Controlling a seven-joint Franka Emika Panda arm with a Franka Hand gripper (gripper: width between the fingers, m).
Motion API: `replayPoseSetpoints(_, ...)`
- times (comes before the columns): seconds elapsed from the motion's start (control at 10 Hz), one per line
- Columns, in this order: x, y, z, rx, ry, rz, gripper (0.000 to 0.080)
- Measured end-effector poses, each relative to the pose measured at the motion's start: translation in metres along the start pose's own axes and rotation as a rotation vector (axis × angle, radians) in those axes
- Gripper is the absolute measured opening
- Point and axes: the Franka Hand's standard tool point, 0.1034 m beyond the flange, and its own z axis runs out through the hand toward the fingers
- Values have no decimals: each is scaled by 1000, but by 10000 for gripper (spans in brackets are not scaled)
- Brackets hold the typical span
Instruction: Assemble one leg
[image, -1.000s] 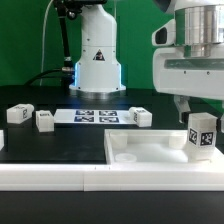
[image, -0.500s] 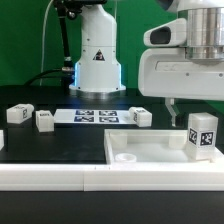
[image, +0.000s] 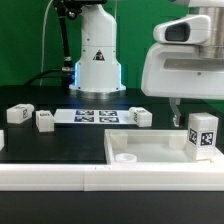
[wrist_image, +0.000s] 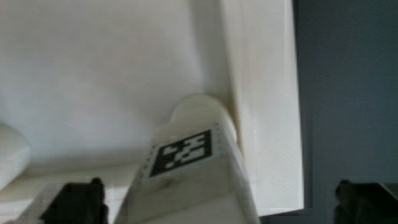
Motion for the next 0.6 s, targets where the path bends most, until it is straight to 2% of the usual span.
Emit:
replayPoseSetpoints(0.3, 0, 1, 0, -2, 0, -53, 637)
replayPoseSetpoints(0.5, 0, 1, 0, -2, 0, -52, 288)
replayPoseSetpoints(0.6, 0, 1, 0, -2, 0, -41, 288)
